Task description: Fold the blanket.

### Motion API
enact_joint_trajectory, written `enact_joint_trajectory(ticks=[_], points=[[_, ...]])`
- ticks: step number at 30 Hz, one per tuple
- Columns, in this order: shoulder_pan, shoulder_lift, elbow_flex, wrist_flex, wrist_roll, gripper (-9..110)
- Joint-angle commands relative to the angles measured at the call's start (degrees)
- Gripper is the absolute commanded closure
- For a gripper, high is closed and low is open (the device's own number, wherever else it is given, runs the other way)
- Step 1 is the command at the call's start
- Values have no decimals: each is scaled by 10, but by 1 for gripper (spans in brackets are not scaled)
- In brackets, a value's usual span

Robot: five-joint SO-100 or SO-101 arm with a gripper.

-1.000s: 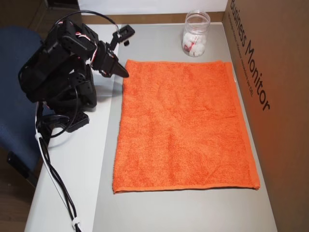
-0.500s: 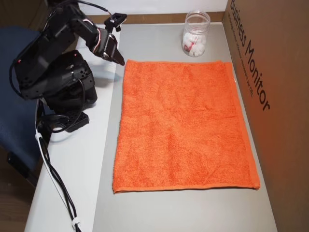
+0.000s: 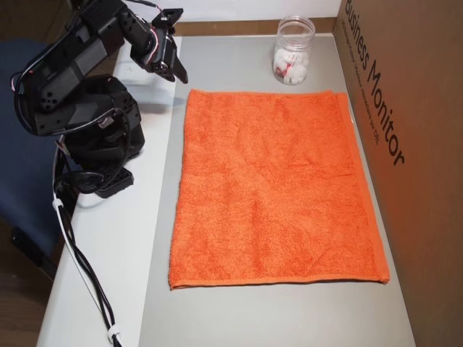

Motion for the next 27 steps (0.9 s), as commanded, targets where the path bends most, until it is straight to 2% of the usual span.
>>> enact_joint_trajectory(ticks=[1,7,15,27], points=[[-14,-40,-4,-44,-4,85],[-13,-120,-8,-105,-5,81],[-3,-192,-3,-182,-98,81],[-3,-267,-3,-210,-92,81]])
